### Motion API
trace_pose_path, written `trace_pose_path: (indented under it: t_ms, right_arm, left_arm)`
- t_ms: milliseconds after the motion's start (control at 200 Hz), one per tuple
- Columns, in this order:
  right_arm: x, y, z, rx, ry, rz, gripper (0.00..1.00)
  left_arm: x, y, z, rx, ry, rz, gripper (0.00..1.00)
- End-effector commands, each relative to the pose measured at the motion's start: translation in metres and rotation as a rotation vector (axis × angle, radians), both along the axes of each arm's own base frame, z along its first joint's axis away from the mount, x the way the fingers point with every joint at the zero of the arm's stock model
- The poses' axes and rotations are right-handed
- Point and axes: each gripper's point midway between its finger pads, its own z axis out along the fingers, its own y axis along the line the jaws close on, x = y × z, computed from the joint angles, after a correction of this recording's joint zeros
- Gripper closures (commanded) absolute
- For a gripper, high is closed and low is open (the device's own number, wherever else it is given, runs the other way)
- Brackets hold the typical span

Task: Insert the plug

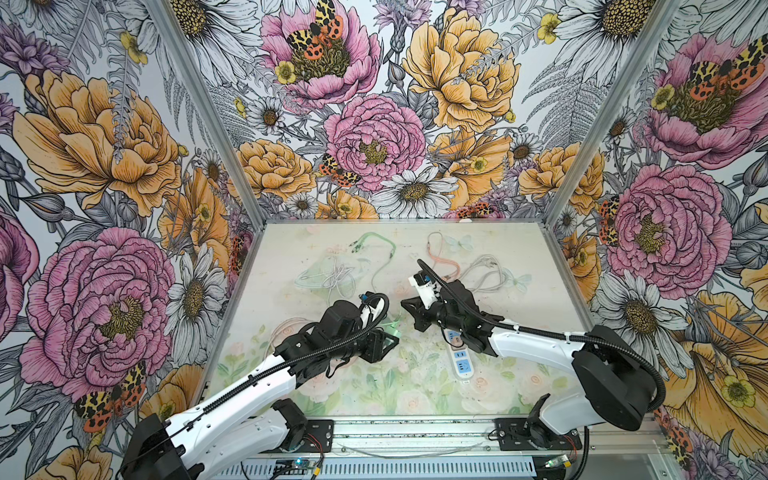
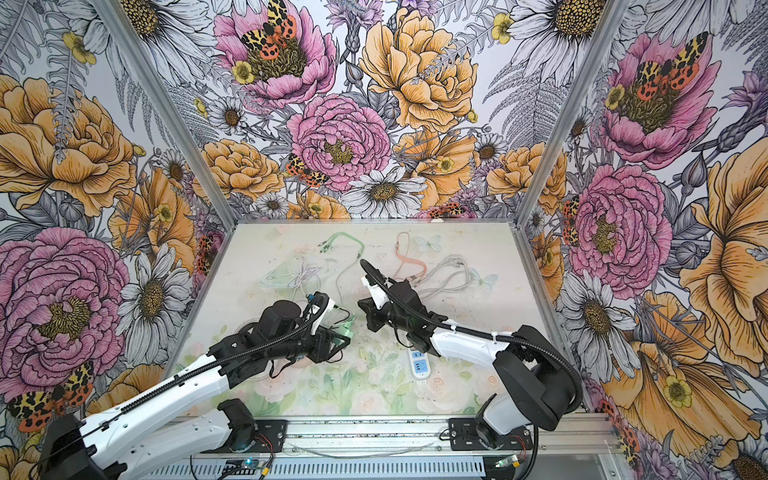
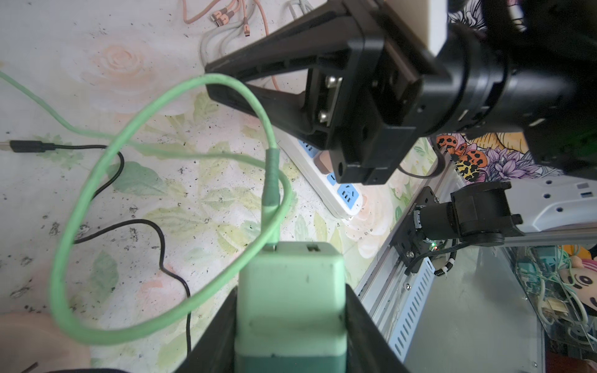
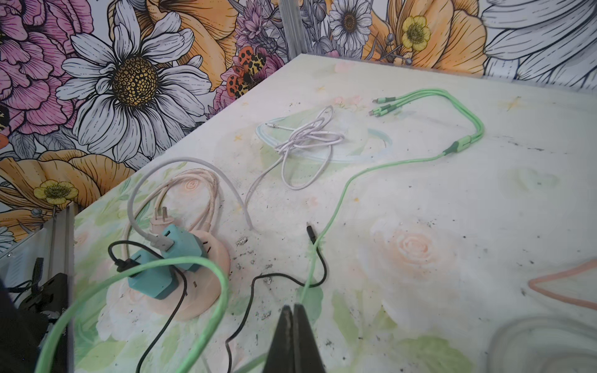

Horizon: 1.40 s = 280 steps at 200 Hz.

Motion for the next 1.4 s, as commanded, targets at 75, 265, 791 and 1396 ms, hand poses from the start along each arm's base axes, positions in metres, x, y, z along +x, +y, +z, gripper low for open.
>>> trace_pose_path:
  t_ms: [75, 265, 791, 1396]
  right_arm:
    - [0.011, -0.019, 0.033, -0.045, -0.104, -0.08, 1.0]
    - [-0.006, -0.016, 0.037, -0.073, -0.11, 0.031, 0.7]
    - [-0.041, 0.022, -0.001, 0.044, -0.082, 0.265, 0.55]
    - [-0.009, 0.046, 0.002, 0.138, -0.19, 0.134, 0.65]
  left_arm:
    - [0.004, 0.003, -0.002, 0.003, 0.003, 0.033, 0.63]
    - [0.009, 0.009, 0.007, -0.013, -0.026, 0.058, 0.63]
    - [0.012, 0.008, 0.024, -0.059, -0.018, 0.047, 0.63]
    - [0.009, -0.001, 0.019, -0.059, 0.007, 0.028, 0.63]
